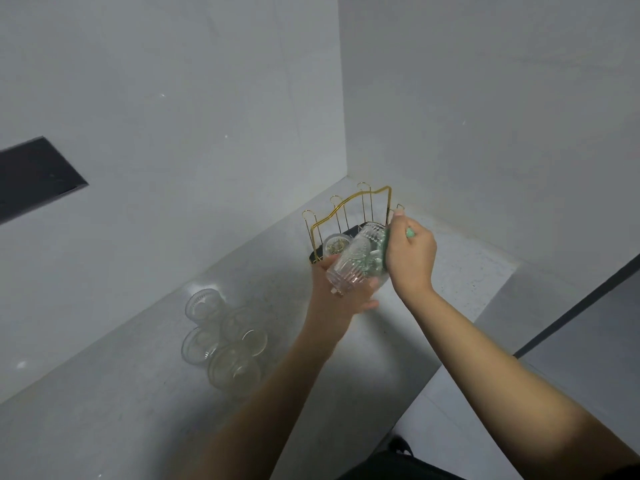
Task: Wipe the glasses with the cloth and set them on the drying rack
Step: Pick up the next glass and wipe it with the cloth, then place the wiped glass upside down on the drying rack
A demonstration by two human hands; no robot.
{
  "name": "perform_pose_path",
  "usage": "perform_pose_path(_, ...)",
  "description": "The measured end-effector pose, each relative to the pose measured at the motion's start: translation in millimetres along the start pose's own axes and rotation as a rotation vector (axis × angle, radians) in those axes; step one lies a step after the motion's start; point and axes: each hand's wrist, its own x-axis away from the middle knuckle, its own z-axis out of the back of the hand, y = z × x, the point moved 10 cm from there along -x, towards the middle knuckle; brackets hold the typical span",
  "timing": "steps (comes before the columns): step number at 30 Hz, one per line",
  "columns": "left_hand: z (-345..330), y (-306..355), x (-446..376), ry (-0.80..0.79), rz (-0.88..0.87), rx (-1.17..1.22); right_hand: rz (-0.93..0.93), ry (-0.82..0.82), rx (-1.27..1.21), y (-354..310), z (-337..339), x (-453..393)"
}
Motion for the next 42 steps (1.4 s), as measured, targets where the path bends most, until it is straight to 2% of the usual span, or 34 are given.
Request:
perform_pose_path(3, -18.5, -14.4, -8.6, -0.083, 0.265, 0.45, 0.06, -0.072, -0.089, 0.0, 1.5, -13.7)
perform_pose_path(5, -29.9, -22.3, -9.2, -0.116, 0.409, 0.483, 0.094, -0.101, -0.087, -2.0, 0.7, -22.2)
perform_pose_path(6, -35.1, -23.7, -13.3, -0.117, 0.423, 0.448, 0.093, -0.099, -0.075, -0.9, 0.7, -28.8)
perform_pose_path(8, -40.7, -15.4, -21.7, -0.091, 0.314, 0.328, 0.08, -0.072, -0.027, 1.7, 1.4, -39.7)
perform_pose_path(9, -39.7, -5.7, -26.7, -0.057, 0.185, 0.239, 0.075, -0.067, 0.002, 2.4, 0.4, -45.7)
perform_pose_path(11, -30.4, 11.3, -31.1, 0.048, -0.071, -0.092, 0.073, -0.079, 0.041, 5.4, -4.3, -54.8)
perform_pose_path(13, -24.6, 16.1, -31.8, 0.12, -0.143, -0.224, 0.073, -0.106, 0.066, 6.6, -10.2, -59.8)
perform_pose_path(15, -20.4, 9.3, -33.6, 0.122, -0.028, -0.035, 0.076, -0.14, 0.035, 10.6, -18.3, -64.5)
perform_pose_path(17, -29.5, -1.5, -35.9, 0.036, 0.208, 0.378, 0.114, -0.182, -0.031, 9.0, -28.1, -66.8)
perform_pose_path(19, -33.1, -11.6, -39.4, 0.027, 0.339, 0.618, 0.171, -0.235, -0.047, 4.4, -41.7, -69.9)
perform_pose_path(22, -23.2, -9.0, -52.4, 0.101, 0.252, 0.464, 0.188, -0.21, 0.009, -0.5, -51.9, -82.3)
perform_pose_path(27, 4.1, 20.8, -71.4, 0.294, -0.121, -0.189, -0.014, -0.175, 0.074, 24.1, -68.5, -104.9)
perform_pose_path(30, 18.2, 30.1, -84.6, 0.375, -0.188, -0.191, -0.148, -0.173, 0.007, 39.2, -81.0, -114.8)
perform_pose_path(35, 51.2, 48.6, -126.7, 0.413, -0.147, -0.129, -0.054, -0.23, 0.039, 43.8, -107.9, -131.2)
perform_pose_path(42, 101.8, 88.1, -181.4, 0.512, -0.188, -0.527, -0.167, -0.234, 0.028, 73.6, -127.0, -159.0)
